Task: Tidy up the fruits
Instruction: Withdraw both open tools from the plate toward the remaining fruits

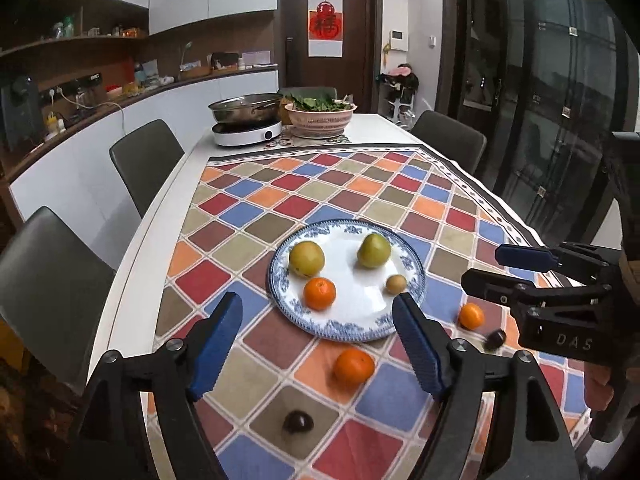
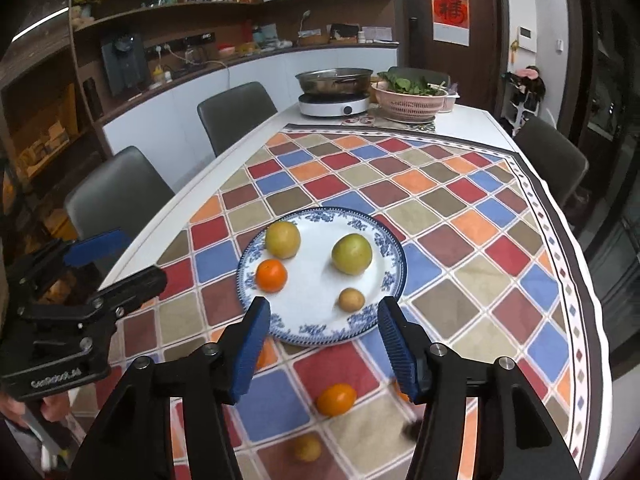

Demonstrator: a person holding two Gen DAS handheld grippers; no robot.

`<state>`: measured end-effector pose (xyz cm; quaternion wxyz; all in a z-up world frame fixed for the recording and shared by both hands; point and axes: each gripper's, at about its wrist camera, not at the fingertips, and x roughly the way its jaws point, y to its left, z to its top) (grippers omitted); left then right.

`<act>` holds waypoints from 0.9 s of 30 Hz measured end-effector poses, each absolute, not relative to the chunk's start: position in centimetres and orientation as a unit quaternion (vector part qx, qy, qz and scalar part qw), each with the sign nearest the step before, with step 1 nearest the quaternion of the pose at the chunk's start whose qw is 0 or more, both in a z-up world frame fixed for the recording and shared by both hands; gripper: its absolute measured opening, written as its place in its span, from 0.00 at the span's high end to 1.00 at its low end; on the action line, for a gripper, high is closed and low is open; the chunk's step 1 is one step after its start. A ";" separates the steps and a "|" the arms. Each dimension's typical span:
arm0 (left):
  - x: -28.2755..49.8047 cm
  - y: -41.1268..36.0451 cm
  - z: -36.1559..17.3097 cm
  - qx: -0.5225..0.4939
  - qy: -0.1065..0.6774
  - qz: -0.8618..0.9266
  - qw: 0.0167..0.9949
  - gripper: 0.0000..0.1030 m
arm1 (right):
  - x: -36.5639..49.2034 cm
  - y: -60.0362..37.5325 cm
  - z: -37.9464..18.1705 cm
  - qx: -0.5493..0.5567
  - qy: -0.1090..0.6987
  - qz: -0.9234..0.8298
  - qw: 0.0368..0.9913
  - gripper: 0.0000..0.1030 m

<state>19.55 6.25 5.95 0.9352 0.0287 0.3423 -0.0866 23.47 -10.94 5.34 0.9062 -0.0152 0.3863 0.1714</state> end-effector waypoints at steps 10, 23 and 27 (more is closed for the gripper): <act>14.8 7.5 5.8 0.039 0.335 -0.080 0.938 0.14 | 18.7 -10.3 4.9 0.007 0.399 0.159 0.903 0.45; 13.6 8.3 1.2 0.072 0.383 -0.078 0.918 0.14 | 17.0 -9.4 1.0 -0.027 0.443 0.140 0.885 0.45; 13.9 8.5 -0.1 0.083 0.397 -0.076 0.911 0.14 | 17.2 -9.2 -0.7 -0.021 0.473 0.135 0.870 0.45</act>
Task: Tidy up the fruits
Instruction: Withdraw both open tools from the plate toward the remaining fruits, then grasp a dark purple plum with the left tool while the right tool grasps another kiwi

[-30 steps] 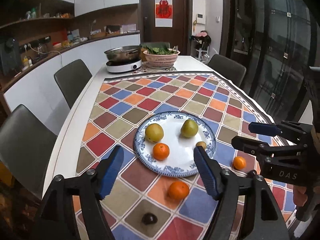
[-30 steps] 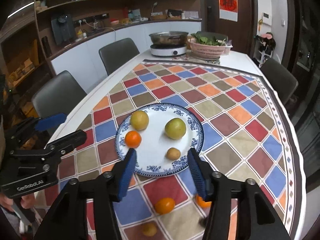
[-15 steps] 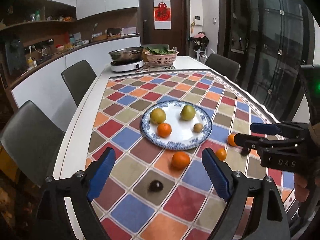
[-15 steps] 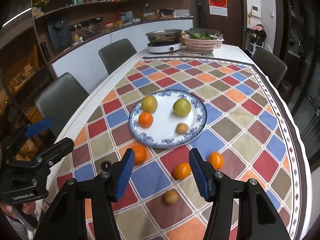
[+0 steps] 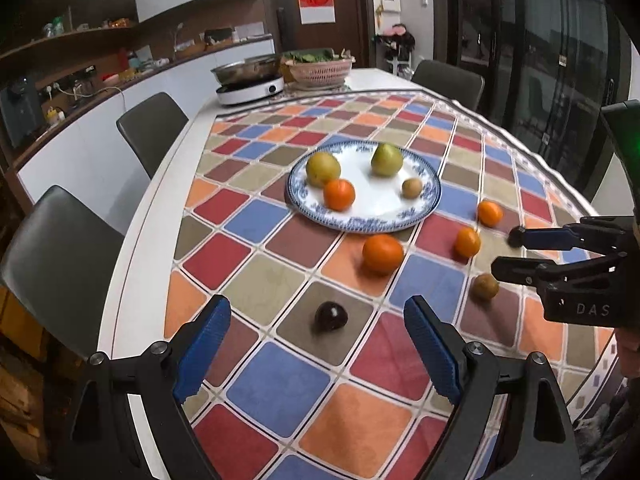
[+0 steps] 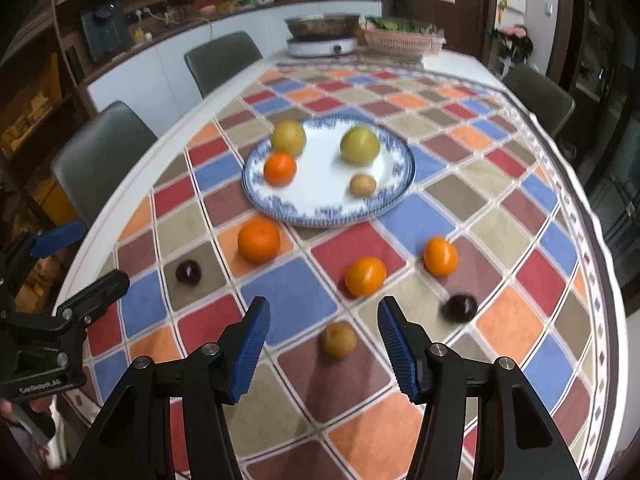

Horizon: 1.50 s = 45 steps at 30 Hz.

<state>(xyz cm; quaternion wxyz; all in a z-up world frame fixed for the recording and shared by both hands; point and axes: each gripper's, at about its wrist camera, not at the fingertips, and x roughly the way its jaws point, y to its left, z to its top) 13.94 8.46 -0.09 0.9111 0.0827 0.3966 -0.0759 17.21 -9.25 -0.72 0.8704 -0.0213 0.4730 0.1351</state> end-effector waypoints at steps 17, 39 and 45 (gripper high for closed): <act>17.3 8.7 -5.3 0.095 0.443 -0.073 0.888 0.14 | 18.4 -9.1 -5.4 -0.034 0.530 0.117 0.840 0.45; 18.9 7.8 -7.6 0.057 0.471 -0.099 0.875 0.72 | 18.9 -9.2 -7.2 -0.036 0.533 0.131 0.835 0.73; 18.3 7.5 -7.1 0.060 0.463 -0.101 0.879 0.72 | 18.8 -9.6 -7.2 -0.025 0.531 0.141 0.835 0.74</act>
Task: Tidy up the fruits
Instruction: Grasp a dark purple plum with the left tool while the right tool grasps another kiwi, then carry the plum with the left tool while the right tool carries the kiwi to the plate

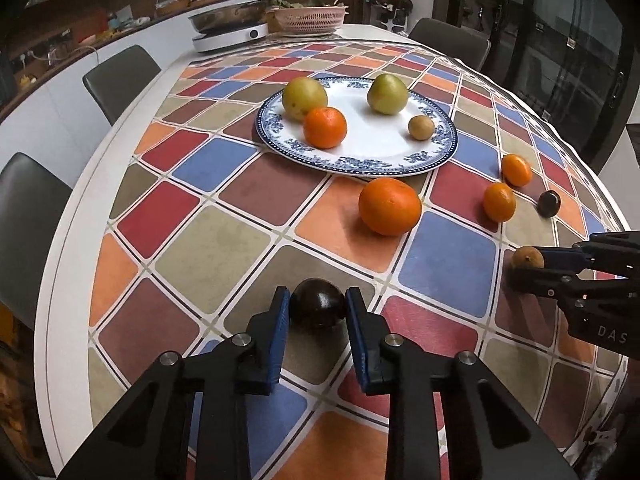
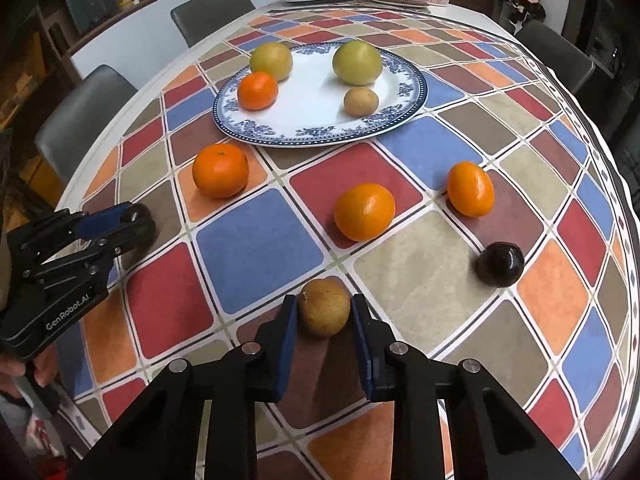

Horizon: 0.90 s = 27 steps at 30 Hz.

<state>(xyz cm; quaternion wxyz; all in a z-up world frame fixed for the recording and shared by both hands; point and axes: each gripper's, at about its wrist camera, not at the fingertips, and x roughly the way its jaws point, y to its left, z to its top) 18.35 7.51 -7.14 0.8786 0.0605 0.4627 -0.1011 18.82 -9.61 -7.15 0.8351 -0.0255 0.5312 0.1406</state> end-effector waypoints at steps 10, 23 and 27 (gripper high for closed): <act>17.3 7.2 -5.7 0.058 0.447 -0.098 0.887 0.72 | 18.3 -9.7 -6.3 -0.027 0.515 0.155 0.843 0.74; 16.0 5.8 -0.9 0.053 0.392 -0.102 0.913 0.72 | 18.1 -10.8 -2.3 -0.019 0.461 0.179 0.869 0.74; 16.0 5.2 0.6 0.051 0.377 -0.105 0.919 0.73 | 18.3 -11.2 -0.8 -0.018 0.442 0.187 0.877 0.74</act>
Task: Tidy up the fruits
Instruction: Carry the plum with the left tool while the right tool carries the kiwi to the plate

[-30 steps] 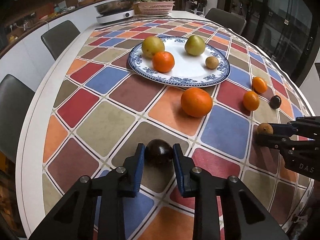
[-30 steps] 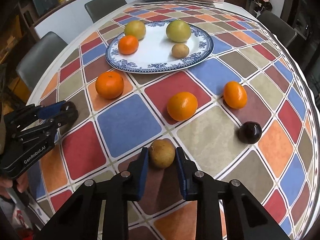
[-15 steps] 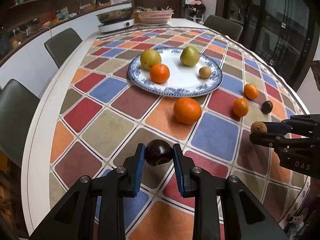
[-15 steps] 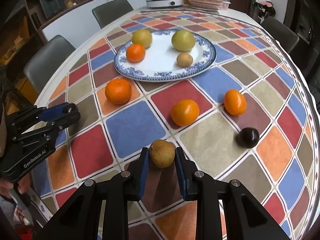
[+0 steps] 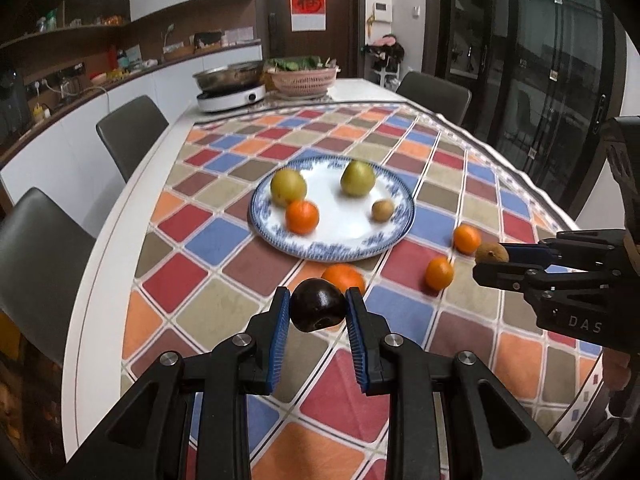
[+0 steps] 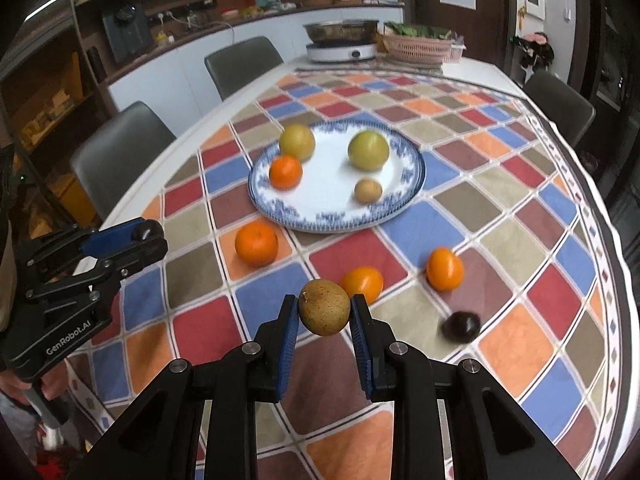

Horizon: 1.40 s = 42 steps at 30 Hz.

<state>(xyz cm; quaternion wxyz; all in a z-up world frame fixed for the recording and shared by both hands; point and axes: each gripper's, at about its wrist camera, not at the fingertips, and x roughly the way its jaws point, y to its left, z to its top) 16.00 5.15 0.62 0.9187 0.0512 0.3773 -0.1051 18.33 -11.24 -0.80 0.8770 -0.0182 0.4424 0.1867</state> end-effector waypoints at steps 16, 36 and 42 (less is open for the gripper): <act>19.9 2.9 3.8 0.029 0.357 -0.113 0.927 0.73 | 22.5 -12.5 3.8 -0.034 0.391 0.212 0.895 0.74; 28.4 1.3 1.4 0.021 0.391 -0.103 0.914 0.73 | 30.4 -12.5 1.5 -0.045 0.419 0.235 0.876 0.74; 31.0 1.1 -0.4 0.019 0.413 -0.102 0.905 0.73 | 32.7 -12.2 0.0 -0.050 0.431 0.239 0.869 0.73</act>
